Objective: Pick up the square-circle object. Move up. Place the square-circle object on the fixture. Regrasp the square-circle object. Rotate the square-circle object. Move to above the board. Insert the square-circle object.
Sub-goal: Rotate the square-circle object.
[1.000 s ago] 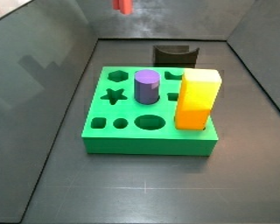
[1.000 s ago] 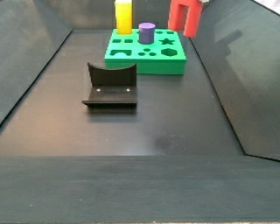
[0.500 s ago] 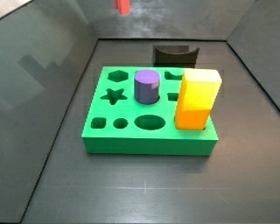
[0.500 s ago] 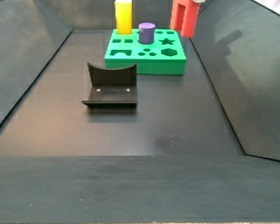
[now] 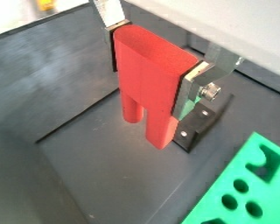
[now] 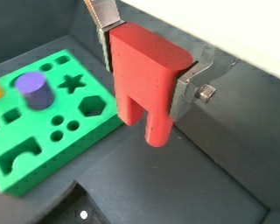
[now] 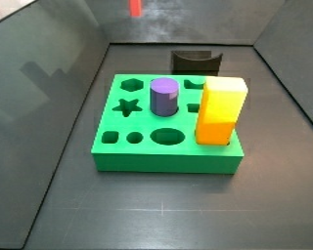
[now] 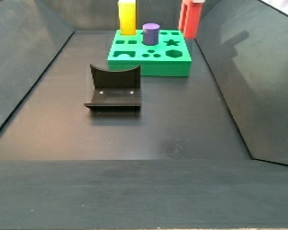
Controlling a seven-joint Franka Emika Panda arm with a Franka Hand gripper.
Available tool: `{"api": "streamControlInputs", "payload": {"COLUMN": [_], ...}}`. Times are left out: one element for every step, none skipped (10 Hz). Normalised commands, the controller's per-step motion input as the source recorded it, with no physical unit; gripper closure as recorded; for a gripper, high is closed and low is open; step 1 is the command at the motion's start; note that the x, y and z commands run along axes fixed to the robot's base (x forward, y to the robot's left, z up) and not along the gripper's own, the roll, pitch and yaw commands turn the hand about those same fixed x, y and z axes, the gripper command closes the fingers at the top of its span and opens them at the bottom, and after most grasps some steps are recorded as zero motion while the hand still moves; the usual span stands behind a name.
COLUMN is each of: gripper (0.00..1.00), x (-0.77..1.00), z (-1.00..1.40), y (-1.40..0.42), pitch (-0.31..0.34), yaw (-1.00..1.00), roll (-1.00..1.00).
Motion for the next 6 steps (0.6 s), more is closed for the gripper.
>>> {"api": "streamControlInputs", "payload": {"gripper": [1.0,1.0,1.0,1.0,1.0,1.0], "x": [0.01,0.01,0.01,0.01,0.01,0.01], "z": [0.0,0.0,0.0,0.0,0.0,0.0], "y": [0.01,0.01,0.01,0.01,0.01,0.01], "pitch": [0.028,0.031,0.033,0.036,0.041,0.045], "yaw": [-1.0,-1.0,-1.0,-1.0,-1.0,-1.0], "roll": [-0.04,-0.04,-0.04,-0.05,-0.05,-0.06]}}
